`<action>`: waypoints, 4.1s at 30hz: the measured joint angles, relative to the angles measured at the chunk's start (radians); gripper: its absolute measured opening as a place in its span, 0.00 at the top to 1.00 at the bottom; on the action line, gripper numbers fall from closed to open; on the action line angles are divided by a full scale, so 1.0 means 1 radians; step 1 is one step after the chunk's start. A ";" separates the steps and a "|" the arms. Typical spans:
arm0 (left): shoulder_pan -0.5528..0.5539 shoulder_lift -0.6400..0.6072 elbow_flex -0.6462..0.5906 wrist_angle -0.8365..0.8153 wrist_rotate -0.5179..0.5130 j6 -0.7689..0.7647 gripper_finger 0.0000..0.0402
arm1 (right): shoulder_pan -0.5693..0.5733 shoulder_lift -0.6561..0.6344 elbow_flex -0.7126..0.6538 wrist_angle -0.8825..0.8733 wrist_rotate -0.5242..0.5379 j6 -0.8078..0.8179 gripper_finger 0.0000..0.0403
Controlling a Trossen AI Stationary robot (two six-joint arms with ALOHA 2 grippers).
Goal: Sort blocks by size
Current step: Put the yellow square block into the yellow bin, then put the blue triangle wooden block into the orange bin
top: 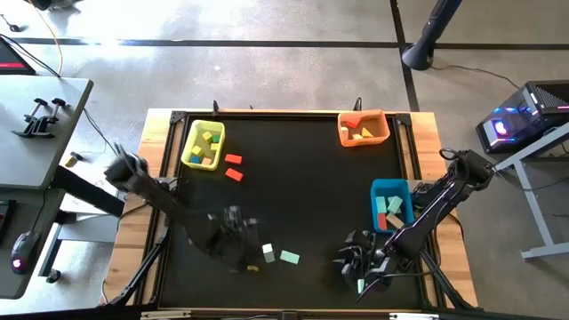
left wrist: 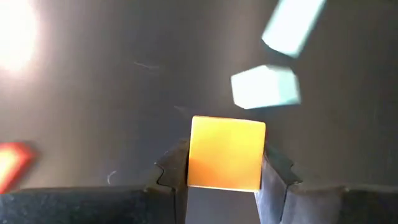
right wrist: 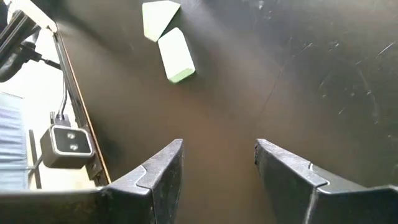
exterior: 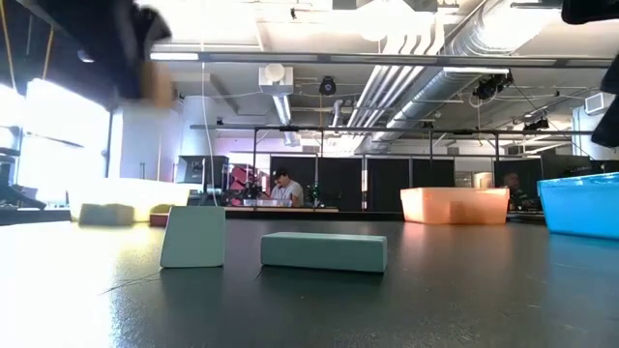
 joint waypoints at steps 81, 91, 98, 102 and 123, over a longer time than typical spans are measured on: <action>1.185 -0.440 -0.449 0.277 0.412 0.690 0.45 | -0.162 0.211 0.039 -0.038 -0.976 0.872 0.30; 1.172 -0.440 -0.449 0.286 0.412 0.690 0.45 | -0.142 0.209 0.039 -0.074 -0.993 0.844 0.70; 1.172 -0.440 -0.449 0.286 0.412 0.690 0.45 | -0.168 0.192 0.073 -0.093 -0.914 0.752 0.70; 1.172 -0.440 -0.449 0.286 0.412 0.690 0.45 | -0.250 0.128 0.105 -0.100 -0.702 0.676 0.70; 1.167 -0.440 -0.449 0.316 0.454 0.650 0.45 | -1.508 -0.207 0.113 -0.345 -0.520 -0.494 0.70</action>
